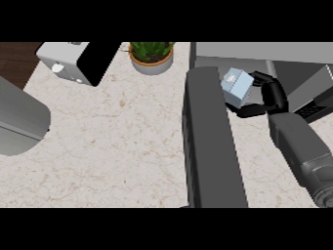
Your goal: Pick up the milk, place it into the microwave and close the microwave
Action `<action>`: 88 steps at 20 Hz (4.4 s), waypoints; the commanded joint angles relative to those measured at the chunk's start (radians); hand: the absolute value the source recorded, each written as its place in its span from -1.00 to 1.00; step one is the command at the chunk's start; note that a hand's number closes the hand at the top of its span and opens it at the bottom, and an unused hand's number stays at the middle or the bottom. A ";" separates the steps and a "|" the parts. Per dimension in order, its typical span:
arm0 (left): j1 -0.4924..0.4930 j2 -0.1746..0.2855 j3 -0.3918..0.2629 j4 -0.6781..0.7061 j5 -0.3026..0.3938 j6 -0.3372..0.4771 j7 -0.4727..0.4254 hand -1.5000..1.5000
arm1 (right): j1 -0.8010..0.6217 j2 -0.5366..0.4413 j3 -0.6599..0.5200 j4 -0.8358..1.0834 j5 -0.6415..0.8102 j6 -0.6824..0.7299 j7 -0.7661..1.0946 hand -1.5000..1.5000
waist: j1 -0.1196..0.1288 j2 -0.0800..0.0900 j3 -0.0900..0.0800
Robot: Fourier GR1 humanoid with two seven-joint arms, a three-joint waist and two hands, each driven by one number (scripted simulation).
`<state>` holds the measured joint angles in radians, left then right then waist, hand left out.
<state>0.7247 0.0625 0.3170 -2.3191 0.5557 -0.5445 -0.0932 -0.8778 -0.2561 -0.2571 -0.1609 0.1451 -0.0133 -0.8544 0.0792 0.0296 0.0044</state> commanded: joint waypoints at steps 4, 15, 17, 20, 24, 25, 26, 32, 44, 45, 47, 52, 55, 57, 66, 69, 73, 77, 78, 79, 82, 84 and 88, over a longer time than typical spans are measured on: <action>-0.051 0.026 0.004 -0.046 0.045 0.017 0.018 -1.00 | -0.105 -0.056 0.023 0.028 0.047 -0.125 0.087 1.00 | 0.034 0.018 0.001; -0.074 0.059 0.009 0.013 0.069 -0.019 0.009 -1.00 | -0.140 -0.130 0.010 0.062 0.059 -0.246 0.132 1.00 | 0.083 0.043 0.003; -0.099 0.071 0.002 0.010 0.069 -0.011 0.020 -1.00 | -0.145 -0.111 0.015 0.062 0.067 -0.280 0.126 1.00 | 0.085 0.052 0.005; -0.098 0.078 0.012 0.002 0.068 -0.008 0.024 -1.00 | -0.149 -0.128 0.005 0.068 0.061 -0.302 0.136 1.00 | 0.096 0.053 0.006; -0.132 0.077 0.010 0.028 0.059 0.002 0.018 -1.00 | -0.156 -0.146 -0.004 0.069 0.056 -0.311 0.135 1.00 | 0.098 0.065 0.006; -0.132 0.086 0.018 0.010 0.074 0.003 0.022 -1.00 | -0.176 -0.145 -0.005 0.070 0.056 -0.315 0.153 1.00 | 0.113 0.064 0.006; -0.137 0.091 0.019 0.017 0.076 -0.004 0.018 -1.00 | -0.172 -0.158 -0.008 0.073 0.055 -0.317 0.156 1.00 | 0.116 0.069 0.006; -0.159 0.098 0.014 0.024 0.074 0.001 0.025 -1.00 | -0.182 -0.156 -0.013 0.075 0.055 -0.327 0.151 1.00 | 0.127 0.076 0.007; -0.197 0.127 0.047 0.045 0.044 0.021 0.037 -1.00 | -0.199 -0.185 -0.024 0.084 0.052 -0.315 0.163 1.00 | 0.136 0.084 0.008; -0.184 0.133 0.047 0.045 0.045 0.004 0.036 -1.00 | -0.181 -0.204 -0.019 0.086 0.058 -0.318 0.151 1.00 | 0.143 0.088 0.009; -0.203 0.136 0.038 0.040 0.046 0.020 0.049 -1.00 | -0.191 -0.183 -0.020 0.082 0.058 -0.318 0.144 1.00 | 0.136 0.090 0.011; -0.210 0.142 0.035 0.068 0.032 0.013 0.052 -1.00 | -0.242 -0.112 -0.053 0.063 0.021 -0.254 0.129 -1.00 | 0.151 0.078 0.009; -0.236 0.157 0.037 0.069 0.025 0.015 0.057 -1.00 | -0.269 -0.089 0.015 0.101 0.088 -0.218 0.189 -1.00 | 0.158 0.076 0.002; -0.242 0.161 0.054 0.084 0.040 0.026 0.059 -1.00 | -0.273 -0.078 0.039 0.117 0.115 -0.244 0.219 -1.00 | 0.155 0.070 0.001; -0.266 0.173 0.042 0.096 0.039 0.032 0.081 -1.00 | -0.365 0.006 0.028 0.112 0.111 -0.361 0.322 -1.00 | 0.145 0.056 0.000; -0.276 0.173 0.024 0.122 0.022 0.018 0.080 -1.00 | -0.392 0.024 0.029 0.101 0.116 -0.351 0.315 -1.00 | 0.134 0.055 -0.001; -0.260 0.161 0.009 0.135 0.012 0.015 0.088 -1.00 | -0.377 0.050 0.016 0.091 0.111 -0.385 0.282 -1.00 | 0.116 0.046 0.000; -0.249 0.142 -0.020 0.139 -0.001 0.012 0.094 -1.00 | -0.355 0.067 -0.032 0.074 0.072 -0.445 0.255 -1.00 | 0.088 0.038 0.000; -0.249 0.140 -0.021 0.143 -0.011 0.015 0.097 -1.00 | -0.357 0.037 -0.035 0.070 0.072 -0.418 0.247 -1.00 | 0.076 0.035 0.000; -0.263 0.153 -0.015 0.154 -0.002 0.006 0.094 -1.00 | -0.339 0.033 -0.036 0.073 0.073 -0.429 0.237 -1.00 | 0.067 0.036 0.000; -0.263 0.135 -0.036 0.165 -0.030 0.001 0.088 -1.00 | -0.330 0.012 -0.038 0.075 0.075 -0.400 0.229 -1.00 | 0.053 0.030 -0.001; -0.237 0.116 -0.042 0.168 -0.045 -0.009 0.077 -1.00 | -0.313 -0.006 -0.011 0.087 0.103 -0.368 0.221 -1.00 | 0.051 0.025 -0.002; -0.260 0.078 -0.105 0.184 -0.116 -0.020 0.059 -1.00 | -0.272 -0.007 -0.037 0.080 0.077 -0.315 0.187 -1.00 | 0.022 0.019 -0.001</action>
<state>0.4791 0.1660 0.2556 -2.1591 0.4831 -0.5527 -0.0237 -1.1634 -0.2570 -0.2769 -0.0728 0.2389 -0.3553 -0.6560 0.1211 0.0568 0.0049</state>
